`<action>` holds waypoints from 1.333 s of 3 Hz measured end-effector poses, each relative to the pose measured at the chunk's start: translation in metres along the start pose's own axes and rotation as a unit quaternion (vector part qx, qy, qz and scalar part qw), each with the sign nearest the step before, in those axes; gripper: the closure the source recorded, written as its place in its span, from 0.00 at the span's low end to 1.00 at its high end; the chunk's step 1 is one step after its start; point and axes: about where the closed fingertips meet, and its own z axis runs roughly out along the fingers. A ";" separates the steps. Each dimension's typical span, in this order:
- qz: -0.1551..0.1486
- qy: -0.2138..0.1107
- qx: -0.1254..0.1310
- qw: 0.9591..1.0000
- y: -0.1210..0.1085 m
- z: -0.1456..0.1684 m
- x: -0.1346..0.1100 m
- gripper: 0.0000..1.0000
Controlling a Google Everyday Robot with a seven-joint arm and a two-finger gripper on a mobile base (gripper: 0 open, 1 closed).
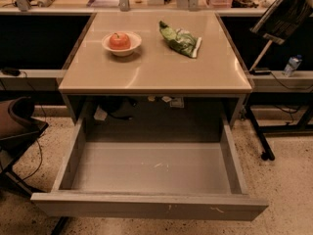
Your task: Place rxbar chocolate into top drawer
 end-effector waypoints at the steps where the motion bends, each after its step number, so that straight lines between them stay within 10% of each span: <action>1: -0.012 -0.040 0.003 0.999 0.018 0.011 -0.013 1.00; 4: -0.026 -0.073 0.041 0.996 0.050 0.048 0.015 1.00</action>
Offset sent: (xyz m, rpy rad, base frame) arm -0.0048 0.0104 0.0154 0.0467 -0.0803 -0.0127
